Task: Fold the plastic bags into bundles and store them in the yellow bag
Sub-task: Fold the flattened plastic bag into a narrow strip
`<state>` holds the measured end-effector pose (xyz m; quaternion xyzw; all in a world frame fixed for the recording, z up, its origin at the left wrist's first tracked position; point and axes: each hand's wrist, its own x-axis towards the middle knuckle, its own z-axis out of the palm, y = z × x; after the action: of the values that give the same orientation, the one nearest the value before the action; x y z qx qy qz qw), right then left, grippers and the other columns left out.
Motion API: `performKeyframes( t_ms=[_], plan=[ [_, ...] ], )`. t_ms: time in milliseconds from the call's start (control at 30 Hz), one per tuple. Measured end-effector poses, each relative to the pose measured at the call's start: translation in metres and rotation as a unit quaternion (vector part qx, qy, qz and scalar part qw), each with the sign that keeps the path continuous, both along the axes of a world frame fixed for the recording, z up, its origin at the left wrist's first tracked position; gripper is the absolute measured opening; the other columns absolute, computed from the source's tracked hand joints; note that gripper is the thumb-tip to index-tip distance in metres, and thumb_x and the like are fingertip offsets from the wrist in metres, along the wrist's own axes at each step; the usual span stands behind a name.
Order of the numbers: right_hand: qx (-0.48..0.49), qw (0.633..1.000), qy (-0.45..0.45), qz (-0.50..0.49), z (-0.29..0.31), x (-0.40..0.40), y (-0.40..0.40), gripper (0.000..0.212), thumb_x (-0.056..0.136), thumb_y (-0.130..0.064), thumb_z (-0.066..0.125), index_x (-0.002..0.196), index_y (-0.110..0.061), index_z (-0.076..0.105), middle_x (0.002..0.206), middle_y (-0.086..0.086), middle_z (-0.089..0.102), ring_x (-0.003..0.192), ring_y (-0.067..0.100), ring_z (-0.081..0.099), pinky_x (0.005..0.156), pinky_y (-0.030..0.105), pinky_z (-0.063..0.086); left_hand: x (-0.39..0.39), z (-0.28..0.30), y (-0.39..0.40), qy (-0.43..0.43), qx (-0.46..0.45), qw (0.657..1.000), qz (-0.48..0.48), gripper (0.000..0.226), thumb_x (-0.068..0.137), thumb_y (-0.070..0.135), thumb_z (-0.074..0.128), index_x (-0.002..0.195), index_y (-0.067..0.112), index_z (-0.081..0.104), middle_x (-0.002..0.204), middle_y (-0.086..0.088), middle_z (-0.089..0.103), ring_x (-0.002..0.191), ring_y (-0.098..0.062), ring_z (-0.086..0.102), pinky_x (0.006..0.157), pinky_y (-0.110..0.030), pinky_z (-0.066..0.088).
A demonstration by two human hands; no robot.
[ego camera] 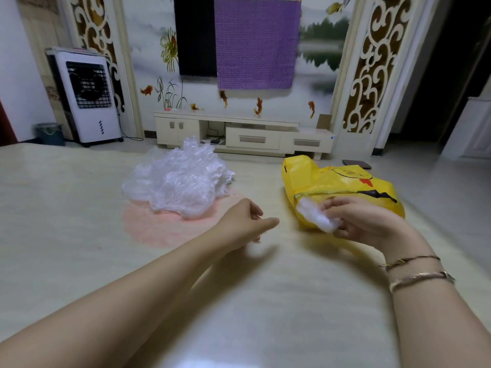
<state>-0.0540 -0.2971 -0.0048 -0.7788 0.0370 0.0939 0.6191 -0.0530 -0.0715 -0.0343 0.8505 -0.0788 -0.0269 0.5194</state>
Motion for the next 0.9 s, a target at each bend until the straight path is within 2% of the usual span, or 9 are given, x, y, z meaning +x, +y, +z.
performKeyframes(
  t_ms=[100, 267, 333, 433, 567, 667, 733, 800, 900],
  plan=[
    [0.068, 0.985, -0.052, -0.150, -0.003, 0.009, -0.005, 0.016, 0.087, 0.009, 0.051, 0.086, -0.006, 0.055, 0.092, 0.012, 0.060, 0.087, 0.024, 0.058, 0.076, 0.036, 0.048, 0.011, -0.001, -0.031, 0.001, -0.025, 1.000, 0.001, 0.047, 0.080, 0.045, 0.073, 0.102, 0.007, 0.054, 0.095, -0.009, 0.069, 0.082, -0.023, 0.071, 0.081, -0.039, 0.059],
    [0.090, 0.971, -0.151, -0.160, -0.015, 0.020, 0.015, 0.018, 0.090, 0.005, 0.053, 0.087, -0.011, 0.062, 0.093, 0.008, 0.066, 0.089, 0.024, 0.064, 0.085, 0.039, 0.054, 0.030, -0.007, -0.070, -0.044, -0.071, 0.996, 0.016, 0.020, 0.087, 0.029, 0.066, 0.078, 0.019, 0.050, 0.090, -0.009, 0.069, 0.067, -0.020, 0.064, 0.055, -0.030, 0.056],
    [0.038, 0.975, -0.162, -0.150, -0.020, 0.028, 0.024, 0.017, 0.091, -0.001, 0.054, 0.094, -0.014, 0.065, 0.096, 0.006, 0.067, 0.094, 0.025, 0.064, 0.089, 0.040, 0.054, 0.034, -0.012, -0.073, -0.069, -0.066, 0.995, 0.040, 0.019, 0.086, 0.019, 0.060, 0.071, 0.021, 0.048, 0.085, -0.008, 0.071, 0.074, -0.025, 0.067, 0.054, -0.028, 0.051],
    [-0.061, 0.981, -0.139, -0.120, -0.027, 0.041, 0.035, 0.019, 0.092, -0.008, 0.049, 0.100, -0.005, 0.066, 0.091, 0.009, 0.064, 0.092, 0.027, 0.060, 0.082, 0.035, 0.048, 0.037, -0.021, -0.074, -0.092, -0.072, 0.993, 0.025, 0.010, 0.075, 0.021, 0.058, 0.066, 0.019, 0.052, 0.078, -0.011, 0.070, 0.080, -0.030, 0.066, 0.074, -0.043, 0.054],
    [-0.260, 0.961, -0.069, -0.064, -0.028, 0.038, 0.043, 0.035, 0.096, -0.011, 0.038, 0.065, -0.013, 0.055, 0.074, 0.007, 0.057, 0.084, 0.026, 0.050, 0.073, 0.030, 0.034, 0.038, -0.027, -0.074, -0.104, -0.072, 0.992, -0.012, 0.014, 0.064, 0.028, 0.053, 0.068, 0.014, 0.054, 0.079, -0.017, 0.069, 0.082, -0.034, 0.064, 0.073, -0.041, 0.049],
    [-0.320, 0.942, -0.086, -0.062, -0.024, 0.032, 0.043, 0.033, 0.093, -0.009, 0.042, 0.061, -0.015, 0.048, 0.073, 0.006, 0.053, 0.083, 0.027, 0.048, 0.070, 0.031, 0.034, 0.037, -0.025, -0.073, -0.097, -0.076, 0.992, 0.002, 0.012, 0.072, 0.024, 0.059, 0.067, 0.017, 0.050, 0.076, -0.013, 0.065, 0.075, -0.031, 0.059, 0.068, -0.037, 0.045],
    [-0.375, 0.917, -0.123, -0.057, -0.022, 0.024, 0.042, 0.025, 0.092, -0.010, 0.043, 0.067, -0.013, 0.045, 0.075, 0.004, 0.049, 0.085, 0.028, 0.048, 0.070, 0.031, 0.033, 0.037, -0.025, -0.072, -0.089, -0.078, 0.993, 0.020, 0.022, 0.082, 0.014, 0.064, 0.066, 0.020, 0.049, 0.072, -0.005, 0.060, 0.071, -0.022, 0.054, 0.066, -0.031, 0.041],
    [-0.427, 0.890, -0.155, -0.036, -0.019, 0.014, 0.044, 0.012, 0.092, -0.010, 0.042, 0.092, -0.008, 0.053, 0.099, 0.013, 0.054, 0.101, 0.033, 0.047, 0.080, 0.037, 0.038, 0.037, -0.023, -0.070, -0.072, -0.085, 0.994, 0.015, 0.024, 0.085, 0.011, 0.066, 0.066, 0.020, 0.052, 0.072, -0.002, 0.061, 0.071, -0.019, 0.056, 0.070, -0.031, 0.044],
    [-0.493, 0.854, -0.164, -0.027, -0.011, 0.003, 0.044, 0.044, 0.093, -0.009, 0.040, 0.135, -0.017, 0.047, 0.127, 0.018, 0.044, 0.126, 0.033, 0.033, 0.101, 0.041, 0.033, 0.032, -0.012, -0.061, -0.034, -0.081, 0.996, -0.013, 0.024, 0.083, 0.005, 0.067, 0.068, 0.020, 0.058, 0.076, -0.004, 0.065, 0.073, -0.017, 0.059, 0.070, -0.027, 0.045]
  ],
)
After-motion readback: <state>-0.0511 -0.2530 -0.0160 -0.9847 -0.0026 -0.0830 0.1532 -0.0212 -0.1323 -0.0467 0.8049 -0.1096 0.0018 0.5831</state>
